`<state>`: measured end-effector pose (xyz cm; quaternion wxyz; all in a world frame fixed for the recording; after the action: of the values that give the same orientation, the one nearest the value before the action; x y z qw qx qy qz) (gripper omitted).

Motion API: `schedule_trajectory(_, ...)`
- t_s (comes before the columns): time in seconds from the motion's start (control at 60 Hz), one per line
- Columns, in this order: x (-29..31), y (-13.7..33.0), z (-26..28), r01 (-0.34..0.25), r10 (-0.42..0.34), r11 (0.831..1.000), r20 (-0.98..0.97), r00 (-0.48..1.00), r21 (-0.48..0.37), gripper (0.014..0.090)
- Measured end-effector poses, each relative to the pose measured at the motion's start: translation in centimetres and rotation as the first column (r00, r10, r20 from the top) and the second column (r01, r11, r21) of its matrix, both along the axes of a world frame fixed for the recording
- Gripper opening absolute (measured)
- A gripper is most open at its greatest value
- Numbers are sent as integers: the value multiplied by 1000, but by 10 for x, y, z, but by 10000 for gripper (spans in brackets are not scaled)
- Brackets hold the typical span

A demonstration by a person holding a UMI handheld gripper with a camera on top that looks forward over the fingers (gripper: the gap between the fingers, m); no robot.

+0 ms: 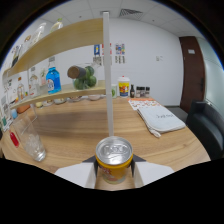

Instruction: Make me a cup of Vodka Sunrise.

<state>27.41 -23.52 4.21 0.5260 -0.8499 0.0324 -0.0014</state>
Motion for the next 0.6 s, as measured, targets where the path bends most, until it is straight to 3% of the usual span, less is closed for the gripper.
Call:
schedule_trajectory(0.067,2,-3,-2,23,-22,999,4,1000,-33,603)
schedule_trajectory(0.15,5,-10,10,59,-58,997,26,998,-47,842)
schedule_trajectory(0.167,4,-11,15,66,-65,997,28,998,-42,860)
schedule_trajectory(0.333,-23,-38,68,95,-94,996,57,994,-1,854)
schedule_trajectory(0.6,-135,-80,98,44,-44,999,9,999,30,861)
